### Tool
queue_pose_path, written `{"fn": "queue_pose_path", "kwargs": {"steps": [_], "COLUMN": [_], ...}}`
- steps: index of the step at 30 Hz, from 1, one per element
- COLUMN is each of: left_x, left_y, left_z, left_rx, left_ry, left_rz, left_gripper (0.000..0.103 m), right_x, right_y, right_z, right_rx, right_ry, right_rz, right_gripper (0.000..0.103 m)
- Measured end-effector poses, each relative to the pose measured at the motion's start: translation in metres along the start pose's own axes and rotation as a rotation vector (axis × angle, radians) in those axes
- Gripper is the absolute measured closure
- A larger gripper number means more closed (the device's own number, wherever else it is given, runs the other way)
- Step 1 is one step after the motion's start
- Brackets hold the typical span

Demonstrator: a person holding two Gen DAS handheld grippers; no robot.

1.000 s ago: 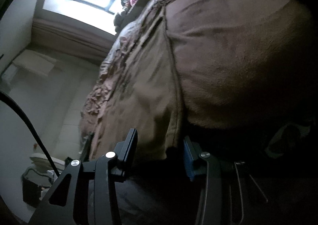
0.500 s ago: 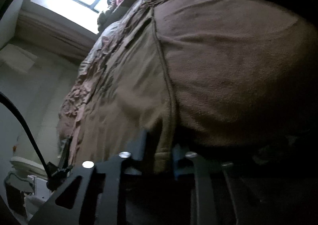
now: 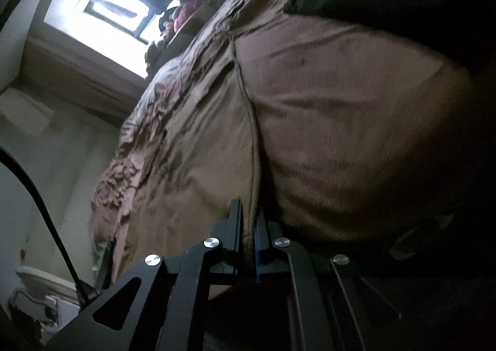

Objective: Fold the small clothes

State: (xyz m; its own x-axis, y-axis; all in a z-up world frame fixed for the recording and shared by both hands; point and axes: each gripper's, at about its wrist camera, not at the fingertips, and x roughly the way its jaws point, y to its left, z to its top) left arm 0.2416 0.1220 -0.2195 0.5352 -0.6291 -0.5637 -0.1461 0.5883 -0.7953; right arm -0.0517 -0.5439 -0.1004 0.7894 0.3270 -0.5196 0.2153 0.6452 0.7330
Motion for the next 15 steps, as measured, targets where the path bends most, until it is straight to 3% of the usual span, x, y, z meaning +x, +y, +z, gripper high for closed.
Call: {"fn": "queue_pose_path", "kwargs": {"steps": [15], "left_x": [-0.037], "left_y": [-0.029], "left_z": [-0.007], "left_rx": [0.01], "left_ry": [-0.052], "left_rz": [-0.096], "left_gripper": [0.099], "right_x": [-0.061], "right_y": [0.026], "right_z": [-0.014], "right_rx": [-0.036], "right_ry": [-0.09], "right_rz": [0.043], "right_gripper": [0.101]}}
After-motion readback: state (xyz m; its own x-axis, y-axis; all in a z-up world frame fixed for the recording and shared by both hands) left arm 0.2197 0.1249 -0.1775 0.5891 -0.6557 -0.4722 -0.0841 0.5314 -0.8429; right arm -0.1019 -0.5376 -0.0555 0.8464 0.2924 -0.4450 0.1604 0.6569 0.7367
